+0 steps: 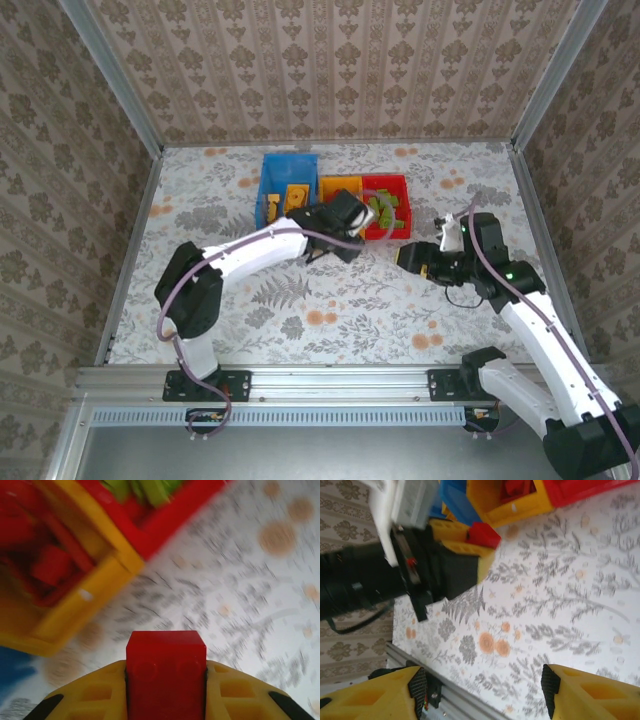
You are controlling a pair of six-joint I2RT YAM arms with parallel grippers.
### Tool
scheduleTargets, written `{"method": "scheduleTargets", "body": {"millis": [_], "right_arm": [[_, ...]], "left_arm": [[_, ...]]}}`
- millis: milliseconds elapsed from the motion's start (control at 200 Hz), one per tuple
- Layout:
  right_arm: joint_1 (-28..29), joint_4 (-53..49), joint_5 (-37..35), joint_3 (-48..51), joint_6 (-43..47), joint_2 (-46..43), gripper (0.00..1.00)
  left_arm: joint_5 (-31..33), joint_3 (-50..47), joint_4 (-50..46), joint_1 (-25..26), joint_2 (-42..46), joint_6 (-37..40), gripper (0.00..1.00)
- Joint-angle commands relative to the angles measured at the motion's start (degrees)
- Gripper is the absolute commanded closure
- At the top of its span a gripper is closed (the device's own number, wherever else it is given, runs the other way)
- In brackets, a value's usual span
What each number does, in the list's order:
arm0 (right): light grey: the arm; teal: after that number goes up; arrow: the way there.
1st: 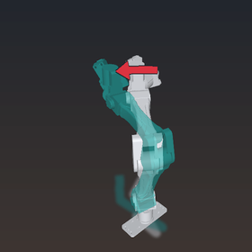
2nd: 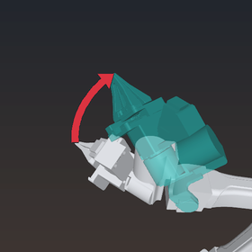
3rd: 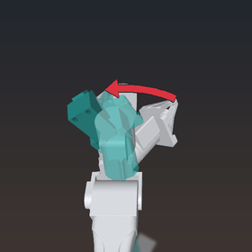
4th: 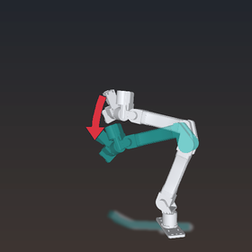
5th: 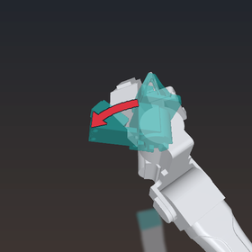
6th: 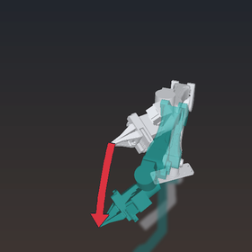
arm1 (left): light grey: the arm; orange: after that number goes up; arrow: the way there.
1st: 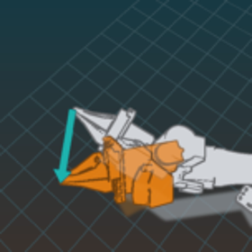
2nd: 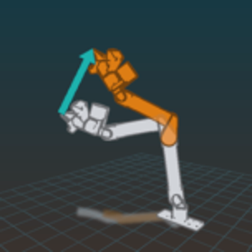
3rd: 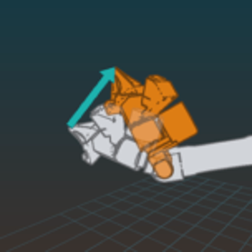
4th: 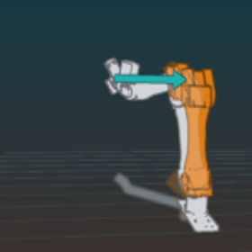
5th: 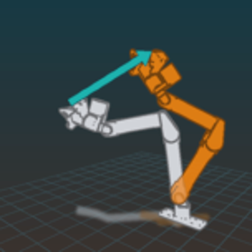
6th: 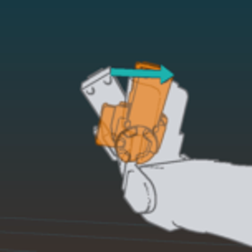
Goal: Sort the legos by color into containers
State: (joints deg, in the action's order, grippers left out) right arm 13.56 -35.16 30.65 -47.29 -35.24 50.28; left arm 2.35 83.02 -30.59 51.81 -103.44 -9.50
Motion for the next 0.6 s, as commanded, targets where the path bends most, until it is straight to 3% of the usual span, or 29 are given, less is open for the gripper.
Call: {"method": "scheduleTargets", "body": {"millis": [0,155,330,595], "right_arm": [[1.25,8.96,-6.05,-3.55,4.75,2.62,0.33],[3.4,12.72,-13.69,-8.26,8.04,10.89,0.33],[4.03,12.76,-13.85,-13.81,9.54,18.84,0.34],[4.15,13.11,-13.5,-13.59,9.21,20.81,0.33]], "left_arm": [[0.95,6.1,0.27,-3.14,-1.13,-3.2,0.79],[1.47,15.35,-1.29,-7.2,-8.01,-5.43,0.79],[-0.7,25.27,-2.3,-10.83,-16.81,-10.44,0.78],[-6.41,35.93,-1.55,-13.32,-26.4,-13.55,0.7]]}}
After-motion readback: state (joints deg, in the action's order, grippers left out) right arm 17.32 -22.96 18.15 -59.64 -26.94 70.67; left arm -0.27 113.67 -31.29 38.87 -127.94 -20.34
